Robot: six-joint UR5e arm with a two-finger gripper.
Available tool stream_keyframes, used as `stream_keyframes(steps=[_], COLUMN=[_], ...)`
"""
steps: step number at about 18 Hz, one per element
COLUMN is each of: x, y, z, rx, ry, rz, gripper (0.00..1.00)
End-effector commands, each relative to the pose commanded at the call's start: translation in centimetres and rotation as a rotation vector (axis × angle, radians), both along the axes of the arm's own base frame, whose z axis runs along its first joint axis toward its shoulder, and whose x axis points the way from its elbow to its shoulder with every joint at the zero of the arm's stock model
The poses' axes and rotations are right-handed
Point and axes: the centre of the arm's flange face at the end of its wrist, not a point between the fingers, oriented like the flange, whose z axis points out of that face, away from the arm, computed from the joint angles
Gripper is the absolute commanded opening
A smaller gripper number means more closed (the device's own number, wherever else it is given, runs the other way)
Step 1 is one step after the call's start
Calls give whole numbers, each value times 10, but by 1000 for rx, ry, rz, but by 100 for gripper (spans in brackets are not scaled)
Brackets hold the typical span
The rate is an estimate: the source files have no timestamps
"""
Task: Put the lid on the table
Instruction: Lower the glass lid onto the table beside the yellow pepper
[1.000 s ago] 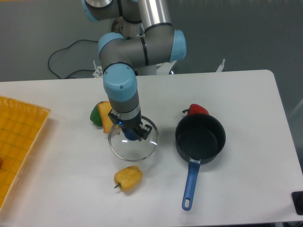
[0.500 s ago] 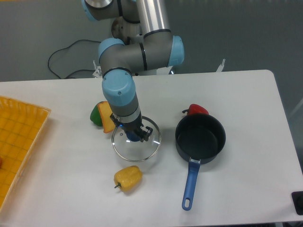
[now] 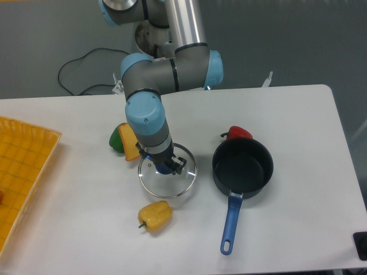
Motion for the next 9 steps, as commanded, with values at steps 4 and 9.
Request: stream_keyframes(steps=[4,9], x=[-4,-5], y=[2,2], z=[-12,-16], rx=[-15,-26], ry=[10,14], rz=[-3,-5], gripper=[39,39])
